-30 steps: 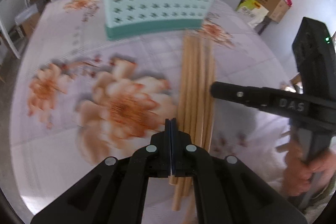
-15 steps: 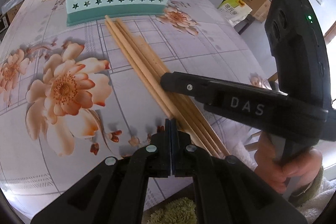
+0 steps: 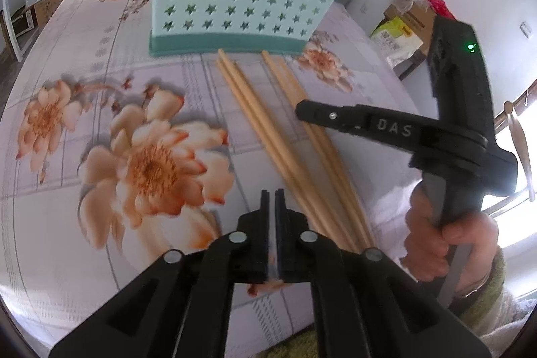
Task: Organize utensils
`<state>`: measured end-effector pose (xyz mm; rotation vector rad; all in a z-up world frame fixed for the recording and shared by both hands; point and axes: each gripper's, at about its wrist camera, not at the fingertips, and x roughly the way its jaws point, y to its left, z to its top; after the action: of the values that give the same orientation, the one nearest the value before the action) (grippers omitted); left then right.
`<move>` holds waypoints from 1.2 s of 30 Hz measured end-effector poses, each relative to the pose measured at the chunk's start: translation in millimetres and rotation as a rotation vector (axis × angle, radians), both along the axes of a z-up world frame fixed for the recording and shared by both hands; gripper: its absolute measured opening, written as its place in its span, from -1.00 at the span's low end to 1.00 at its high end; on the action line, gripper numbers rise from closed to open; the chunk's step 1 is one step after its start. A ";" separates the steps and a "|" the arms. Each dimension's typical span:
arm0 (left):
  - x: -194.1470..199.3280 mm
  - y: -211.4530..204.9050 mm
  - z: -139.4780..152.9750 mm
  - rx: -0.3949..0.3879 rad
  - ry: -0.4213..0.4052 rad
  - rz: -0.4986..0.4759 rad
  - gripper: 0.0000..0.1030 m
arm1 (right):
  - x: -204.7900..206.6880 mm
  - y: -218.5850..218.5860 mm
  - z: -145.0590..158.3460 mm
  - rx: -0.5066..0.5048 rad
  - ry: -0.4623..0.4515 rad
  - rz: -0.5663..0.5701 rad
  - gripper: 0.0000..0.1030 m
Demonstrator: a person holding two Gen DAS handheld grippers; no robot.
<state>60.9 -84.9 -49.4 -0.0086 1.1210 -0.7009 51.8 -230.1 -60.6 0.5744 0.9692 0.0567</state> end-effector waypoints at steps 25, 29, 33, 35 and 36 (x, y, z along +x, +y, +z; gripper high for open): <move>38.4 -24.6 10.8 0.009 -0.096 0.093 0.33 | -33.5 -73.4 36.8 0.086 -0.122 -0.028 0.30; 44.2 -18.5 4.1 0.020 -0.058 0.147 0.50 | -35.8 -77.8 32.3 0.114 -0.124 -0.019 0.38; 45.1 -14.7 0.2 0.023 -0.038 0.217 0.65 | -36.0 -78.3 22.3 0.145 -0.108 -0.015 0.43; 43.4 -14.0 0.7 0.033 -0.034 0.230 0.80 | -39.4 -80.3 22.9 0.146 -0.119 -0.010 0.45; 44.0 -12.8 0.1 0.030 -0.030 0.232 0.84 | -40.5 -80.8 23.6 0.142 -0.122 -0.007 0.46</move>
<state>104.9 -97.7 -49.3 -0.1011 1.0811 -0.4760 11.3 -310.9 -37.0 0.6966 0.8489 0.1539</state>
